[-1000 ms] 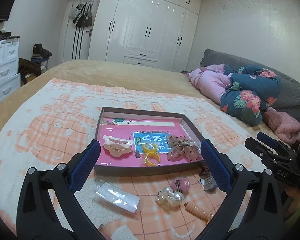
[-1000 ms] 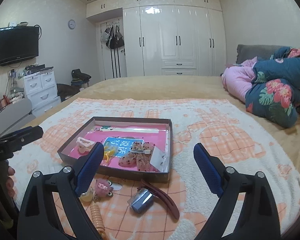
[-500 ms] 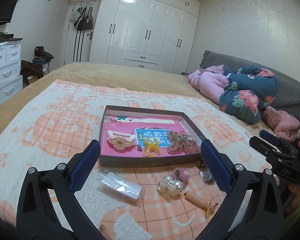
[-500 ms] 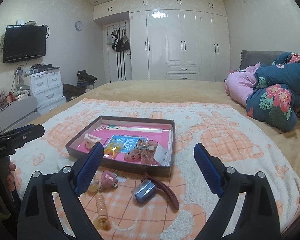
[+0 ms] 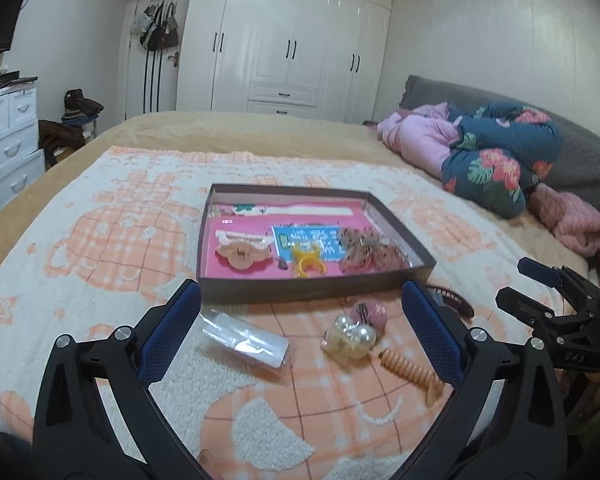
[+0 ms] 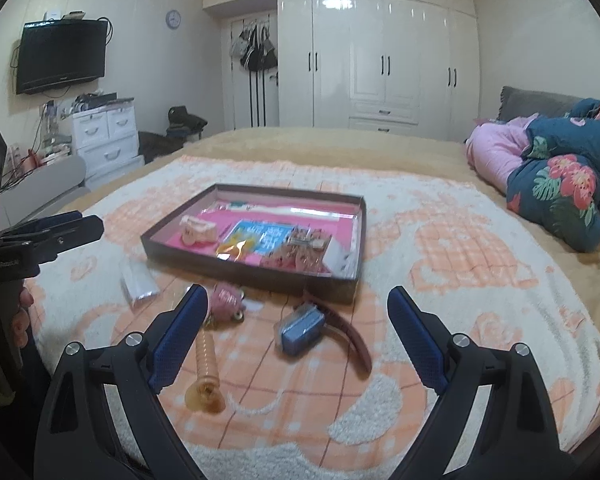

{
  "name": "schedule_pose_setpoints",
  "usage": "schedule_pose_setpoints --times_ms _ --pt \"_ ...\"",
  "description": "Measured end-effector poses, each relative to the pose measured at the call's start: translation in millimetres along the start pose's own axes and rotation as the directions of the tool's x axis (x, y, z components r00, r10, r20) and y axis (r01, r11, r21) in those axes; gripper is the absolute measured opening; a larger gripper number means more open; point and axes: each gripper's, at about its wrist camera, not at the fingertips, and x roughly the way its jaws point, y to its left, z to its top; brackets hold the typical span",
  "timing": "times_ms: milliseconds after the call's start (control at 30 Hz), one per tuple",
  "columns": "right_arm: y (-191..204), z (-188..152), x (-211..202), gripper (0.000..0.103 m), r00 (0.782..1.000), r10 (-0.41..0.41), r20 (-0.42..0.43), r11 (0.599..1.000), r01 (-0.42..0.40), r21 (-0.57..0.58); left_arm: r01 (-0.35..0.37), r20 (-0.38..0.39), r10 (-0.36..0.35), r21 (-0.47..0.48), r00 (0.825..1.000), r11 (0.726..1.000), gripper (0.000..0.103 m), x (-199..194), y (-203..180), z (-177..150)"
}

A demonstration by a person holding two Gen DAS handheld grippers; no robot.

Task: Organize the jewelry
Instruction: 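Withdraw both open tools from the box toward the remaining jewelry, then grasp the pearl hair clip with the left tool while the right tool grasps the blue case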

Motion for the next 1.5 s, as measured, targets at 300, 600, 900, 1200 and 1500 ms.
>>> schedule_pose_setpoints --times_ms 300,600,900,1200,1500 --pt "-2.9 -10.0 15.3 0.08 0.997 0.035 -0.074 0.999 -0.033 0.018 0.031 -0.096 -0.025 0.062 0.995 0.998 0.092 20.1 -14.9 -17.4" --pt "-9.7 -20.9 33.2 0.071 0.988 0.07 -0.14 0.996 -0.061 0.064 0.073 -0.182 -0.053 0.107 0.982 0.992 0.086 41.0 -27.5 -33.7" --pt "-8.0 -27.3 66.4 0.062 0.974 0.08 -0.211 0.994 -0.063 0.088 0.097 -0.227 -0.068 0.12 0.972 0.988 0.072 57.1 -30.4 -39.8" --pt "-11.6 -29.8 103.0 0.052 0.956 0.104 -0.274 0.988 -0.068 0.139 0.129 -0.259 -0.095 0.118 0.961 0.985 0.068 77.2 -35.4 -40.6" --pt "-19.0 -31.0 108.4 0.036 0.96 0.107 -0.259 0.986 -0.07 0.15 0.149 -0.301 -0.112 0.103 0.947 0.983 0.064 99.4 -37.9 -43.2"
